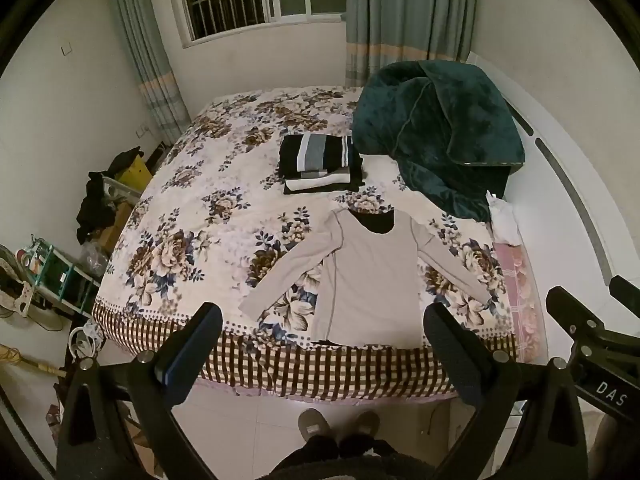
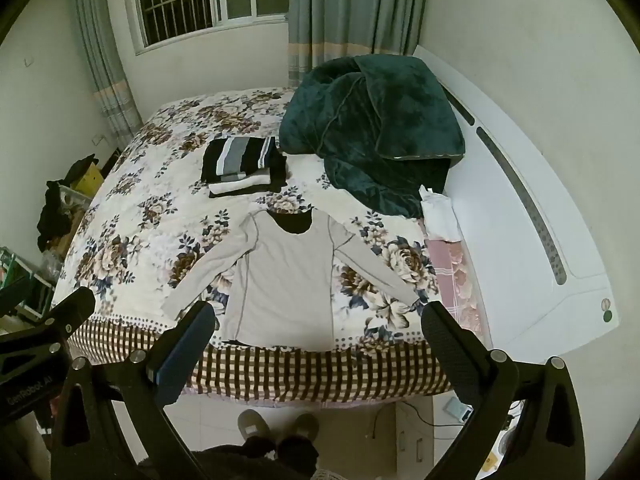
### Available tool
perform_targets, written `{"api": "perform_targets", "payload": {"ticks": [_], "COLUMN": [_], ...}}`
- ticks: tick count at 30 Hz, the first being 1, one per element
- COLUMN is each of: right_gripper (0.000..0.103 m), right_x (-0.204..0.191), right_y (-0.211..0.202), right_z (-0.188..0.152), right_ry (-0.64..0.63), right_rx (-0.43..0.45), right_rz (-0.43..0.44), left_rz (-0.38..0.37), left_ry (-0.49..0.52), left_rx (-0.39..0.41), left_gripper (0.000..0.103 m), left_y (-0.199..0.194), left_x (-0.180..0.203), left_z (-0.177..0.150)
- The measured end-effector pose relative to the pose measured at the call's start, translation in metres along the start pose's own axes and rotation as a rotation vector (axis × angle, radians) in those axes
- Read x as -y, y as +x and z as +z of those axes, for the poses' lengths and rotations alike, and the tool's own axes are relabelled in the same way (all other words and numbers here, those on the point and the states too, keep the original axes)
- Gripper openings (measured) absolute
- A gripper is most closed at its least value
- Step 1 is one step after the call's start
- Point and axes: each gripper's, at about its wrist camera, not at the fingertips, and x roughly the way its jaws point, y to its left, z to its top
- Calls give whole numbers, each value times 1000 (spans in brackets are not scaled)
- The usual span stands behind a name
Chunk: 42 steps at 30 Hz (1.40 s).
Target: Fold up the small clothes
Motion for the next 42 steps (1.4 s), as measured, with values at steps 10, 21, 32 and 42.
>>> {"api": "perform_targets", "payload": {"ticks": [10, 21, 32, 42], "right_gripper": [103, 103, 103, 103], "right_x": [-1, 0, -2, -2], "right_y": [-2, -2, -4, -4], "right_z": [1, 2, 0, 5], "right_ry": [-1, -3, -4, -5], "right_rx": [3, 10, 12, 15], "right_rz": [-1, -5, -6, -6], "left_rz": [-4, 0, -3, -5], "left_ry": [0, -2, -4, -5], "left_rx": [3, 11, 14, 16], "left_gripper": [103, 103, 103, 103], "left_y": [-1, -1, -1, -1], "left_x": [0, -1, -1, -1], "left_z": [1, 0, 0, -1]}}
